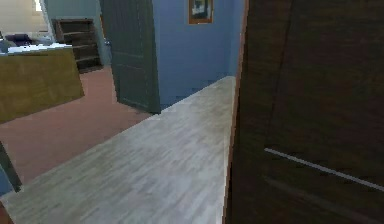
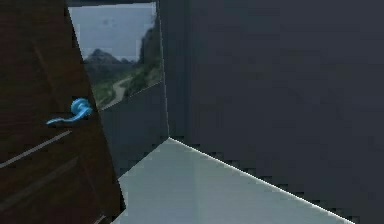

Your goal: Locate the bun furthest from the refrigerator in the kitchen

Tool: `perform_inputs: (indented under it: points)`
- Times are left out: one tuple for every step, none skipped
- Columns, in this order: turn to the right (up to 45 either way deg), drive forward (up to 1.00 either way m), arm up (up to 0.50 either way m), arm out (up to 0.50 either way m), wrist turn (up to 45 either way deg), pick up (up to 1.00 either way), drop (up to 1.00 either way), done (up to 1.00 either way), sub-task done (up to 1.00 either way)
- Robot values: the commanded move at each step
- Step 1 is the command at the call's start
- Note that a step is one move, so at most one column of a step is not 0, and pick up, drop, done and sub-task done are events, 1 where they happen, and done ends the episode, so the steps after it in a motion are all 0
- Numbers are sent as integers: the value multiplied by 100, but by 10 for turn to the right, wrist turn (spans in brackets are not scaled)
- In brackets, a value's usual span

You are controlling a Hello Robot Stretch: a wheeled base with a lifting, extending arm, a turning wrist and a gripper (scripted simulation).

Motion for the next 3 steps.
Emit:
perform_inputs:
  points:
    - [450,0,0,0,0,0,0,0,0]
    - [450,0,0,0,0,0,0,0,0]
    - [330,0,0,0,0,0,0,0,0]
